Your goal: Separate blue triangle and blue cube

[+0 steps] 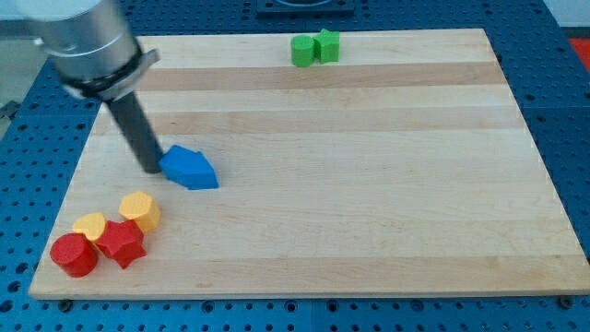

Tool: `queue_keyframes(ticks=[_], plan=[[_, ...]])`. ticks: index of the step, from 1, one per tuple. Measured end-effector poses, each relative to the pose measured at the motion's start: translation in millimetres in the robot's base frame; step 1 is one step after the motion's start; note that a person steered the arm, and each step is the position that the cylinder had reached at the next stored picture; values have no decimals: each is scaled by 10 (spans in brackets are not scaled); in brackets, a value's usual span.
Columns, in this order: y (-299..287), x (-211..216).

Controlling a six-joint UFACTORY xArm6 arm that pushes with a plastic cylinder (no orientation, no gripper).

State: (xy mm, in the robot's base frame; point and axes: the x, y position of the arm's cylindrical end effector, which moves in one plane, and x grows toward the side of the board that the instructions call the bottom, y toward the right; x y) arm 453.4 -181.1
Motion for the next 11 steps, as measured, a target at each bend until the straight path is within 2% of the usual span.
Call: queue_keyframes(ticks=[1,2,3,5,6,10,11], plan=[[-17,-11],[-317,84],[-299,274],[615,283],[801,304],[744,691],[1112,709]])
